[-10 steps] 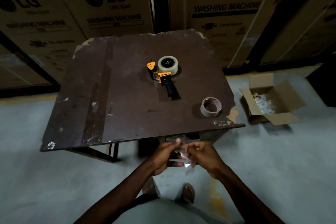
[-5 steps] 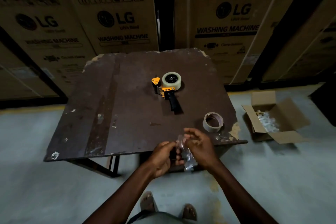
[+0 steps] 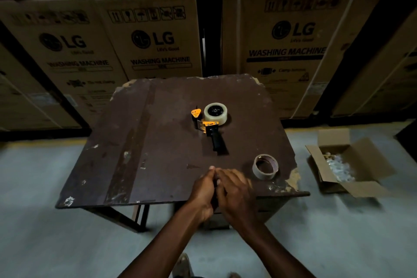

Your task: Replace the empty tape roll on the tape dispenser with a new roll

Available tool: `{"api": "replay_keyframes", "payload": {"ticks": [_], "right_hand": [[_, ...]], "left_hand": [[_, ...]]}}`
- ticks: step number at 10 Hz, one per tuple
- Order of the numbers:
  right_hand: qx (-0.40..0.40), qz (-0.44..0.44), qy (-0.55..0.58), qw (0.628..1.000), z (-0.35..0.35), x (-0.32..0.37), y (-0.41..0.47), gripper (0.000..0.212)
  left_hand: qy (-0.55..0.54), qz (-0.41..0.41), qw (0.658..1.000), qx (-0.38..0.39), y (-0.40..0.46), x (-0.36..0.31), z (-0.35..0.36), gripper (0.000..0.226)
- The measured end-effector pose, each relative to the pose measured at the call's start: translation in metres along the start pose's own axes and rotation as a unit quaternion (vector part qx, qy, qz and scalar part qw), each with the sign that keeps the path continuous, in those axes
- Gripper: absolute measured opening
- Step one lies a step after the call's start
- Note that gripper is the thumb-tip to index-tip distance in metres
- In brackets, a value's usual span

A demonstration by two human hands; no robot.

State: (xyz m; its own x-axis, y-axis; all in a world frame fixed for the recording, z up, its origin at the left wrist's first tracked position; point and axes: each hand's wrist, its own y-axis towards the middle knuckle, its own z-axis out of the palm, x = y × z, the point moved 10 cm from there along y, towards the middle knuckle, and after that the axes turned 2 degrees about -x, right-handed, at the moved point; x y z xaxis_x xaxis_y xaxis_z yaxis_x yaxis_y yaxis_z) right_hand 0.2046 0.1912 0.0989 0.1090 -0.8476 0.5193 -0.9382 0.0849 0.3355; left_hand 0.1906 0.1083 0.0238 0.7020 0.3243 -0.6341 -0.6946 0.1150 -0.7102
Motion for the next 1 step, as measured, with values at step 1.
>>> {"api": "replay_keyframes", "payload": {"ticks": [1], "right_hand": [[0.037,-0.001,0.032,0.999,0.0067,-0.0026,-0.0039,0.048]], "left_hand": [[0.019,0.027,0.999,-0.037,0.0025,-0.0072,0.0003,0.039]]}}
